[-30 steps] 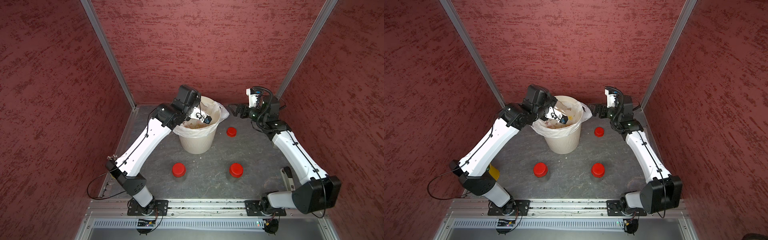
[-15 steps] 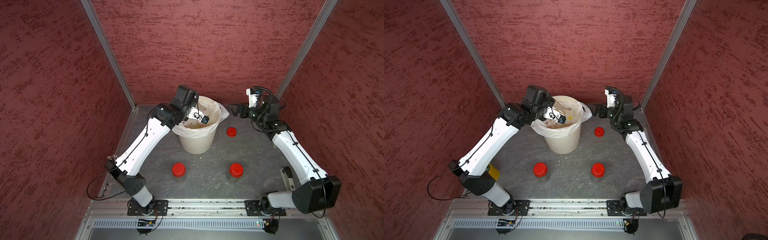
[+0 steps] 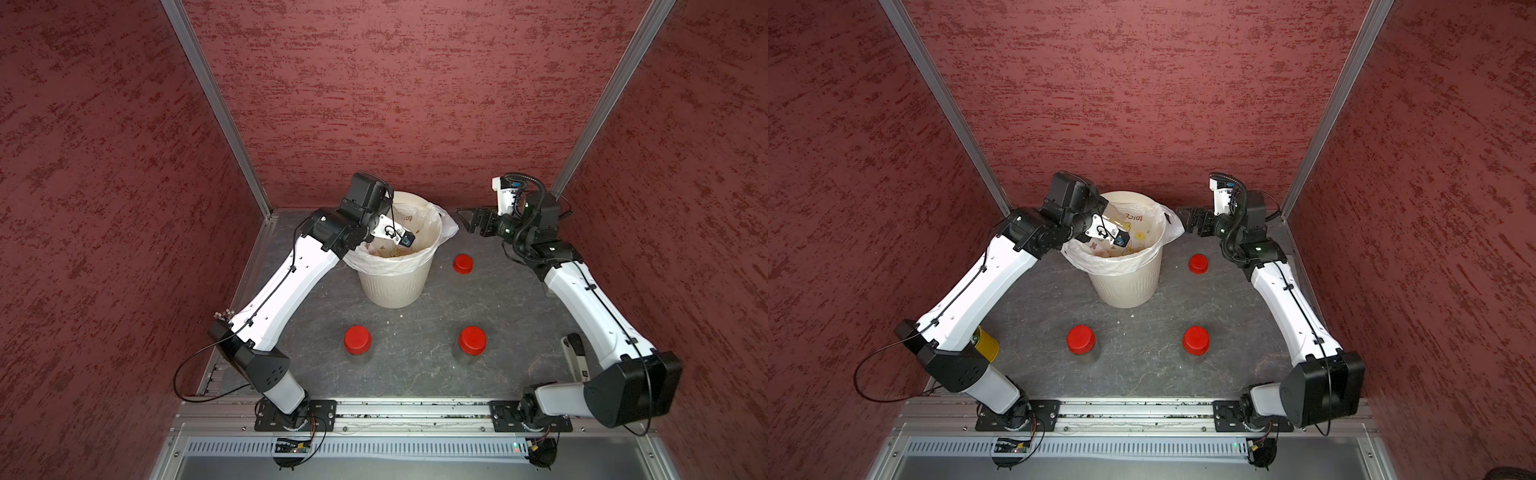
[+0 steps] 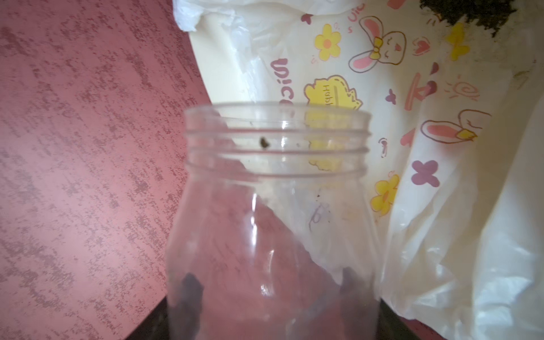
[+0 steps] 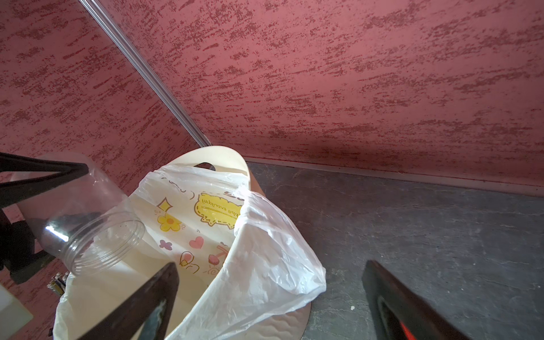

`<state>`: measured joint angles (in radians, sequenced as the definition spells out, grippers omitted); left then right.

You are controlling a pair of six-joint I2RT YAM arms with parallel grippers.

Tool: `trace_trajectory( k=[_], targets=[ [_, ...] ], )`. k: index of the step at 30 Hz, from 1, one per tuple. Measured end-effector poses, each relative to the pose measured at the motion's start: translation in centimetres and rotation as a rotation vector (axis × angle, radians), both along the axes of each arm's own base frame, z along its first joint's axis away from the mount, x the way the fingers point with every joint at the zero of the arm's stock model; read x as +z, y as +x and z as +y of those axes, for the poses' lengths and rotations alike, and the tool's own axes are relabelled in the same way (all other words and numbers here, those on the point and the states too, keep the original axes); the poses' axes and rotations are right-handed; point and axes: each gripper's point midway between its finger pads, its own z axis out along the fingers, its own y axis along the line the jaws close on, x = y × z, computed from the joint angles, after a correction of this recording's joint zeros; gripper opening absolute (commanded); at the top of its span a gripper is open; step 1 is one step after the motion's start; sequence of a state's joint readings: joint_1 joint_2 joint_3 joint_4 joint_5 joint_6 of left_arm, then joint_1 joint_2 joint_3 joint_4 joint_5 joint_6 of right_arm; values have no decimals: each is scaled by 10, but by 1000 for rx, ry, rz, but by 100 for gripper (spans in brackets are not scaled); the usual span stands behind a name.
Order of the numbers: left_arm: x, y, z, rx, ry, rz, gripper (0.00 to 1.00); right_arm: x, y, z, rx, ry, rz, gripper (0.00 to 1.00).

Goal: Empty moldy tea leaves from jars
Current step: Pour the moldy tea leaves from the jar into the trash bin.

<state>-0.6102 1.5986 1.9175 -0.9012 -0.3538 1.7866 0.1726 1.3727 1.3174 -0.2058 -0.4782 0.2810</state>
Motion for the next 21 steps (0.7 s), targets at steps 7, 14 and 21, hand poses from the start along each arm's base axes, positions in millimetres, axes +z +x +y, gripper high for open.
trace_trajectory(
  k=[7,14,21],
  targets=[
    [7,-7,9,-28,-158,-69,69,1,-7,8,60,19,5,99],
    [15,0,-5,-72,-398,-99,69,14,-19,23,139,59,-22,97],
    [4,7,-14,-92,-556,-64,70,37,-46,60,269,92,-85,94]
  ],
)
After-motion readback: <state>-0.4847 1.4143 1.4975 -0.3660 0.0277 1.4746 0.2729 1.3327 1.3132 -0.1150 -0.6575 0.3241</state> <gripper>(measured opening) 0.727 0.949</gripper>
